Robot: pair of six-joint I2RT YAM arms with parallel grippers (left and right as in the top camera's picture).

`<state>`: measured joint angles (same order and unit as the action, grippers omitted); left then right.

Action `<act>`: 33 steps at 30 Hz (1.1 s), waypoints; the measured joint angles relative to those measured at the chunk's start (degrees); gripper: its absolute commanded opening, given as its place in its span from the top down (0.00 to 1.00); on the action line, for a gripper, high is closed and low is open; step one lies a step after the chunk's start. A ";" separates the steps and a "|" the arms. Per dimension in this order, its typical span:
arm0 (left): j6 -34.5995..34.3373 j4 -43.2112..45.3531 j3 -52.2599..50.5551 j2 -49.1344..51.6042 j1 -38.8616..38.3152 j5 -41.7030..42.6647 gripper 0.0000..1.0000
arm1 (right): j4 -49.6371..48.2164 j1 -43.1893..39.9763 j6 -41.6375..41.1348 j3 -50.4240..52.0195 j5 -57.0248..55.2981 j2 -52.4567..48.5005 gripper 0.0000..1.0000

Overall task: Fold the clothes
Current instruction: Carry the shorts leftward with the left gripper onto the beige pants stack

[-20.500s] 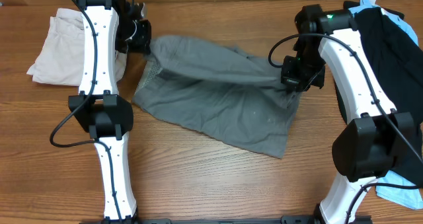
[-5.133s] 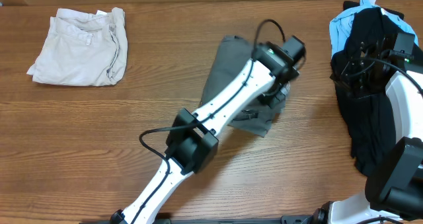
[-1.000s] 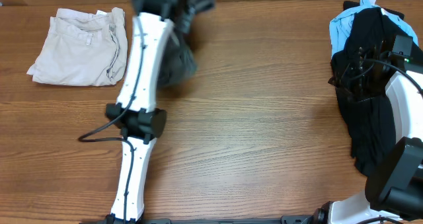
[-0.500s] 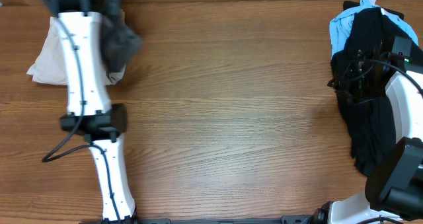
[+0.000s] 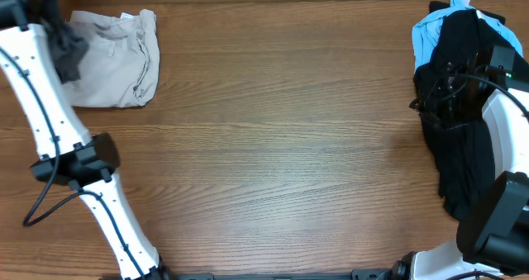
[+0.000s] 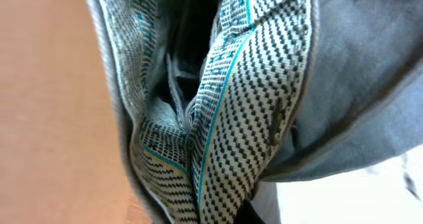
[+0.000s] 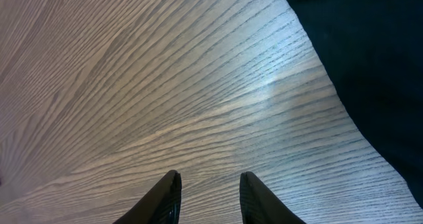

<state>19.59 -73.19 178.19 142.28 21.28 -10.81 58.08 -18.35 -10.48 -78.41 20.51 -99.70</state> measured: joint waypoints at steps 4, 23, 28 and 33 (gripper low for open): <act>1.62 4.07 -0.42 -0.09 4.83 4.15 0.96 | 0.09 0.00 0.02 0.00 -0.02 0.00 0.67; 5.07 11.50 -21.75 -1.27 3.58 11.76 0.96 | 0.55 0.00 -1.49 0.00 0.00 0.00 0.68; -0.37 11.04 -22.45 -1.27 -0.48 11.91 0.95 | 0.63 0.00 -1.51 0.00 -0.02 0.00 0.68; -4.50 11.37 -25.57 -1.27 -3.34 11.91 0.86 | 0.74 0.00 -1.49 0.00 -0.02 0.00 0.68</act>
<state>15.09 -61.82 152.62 141.01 17.93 1.10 58.83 -18.35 -11.97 -78.41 20.49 -99.70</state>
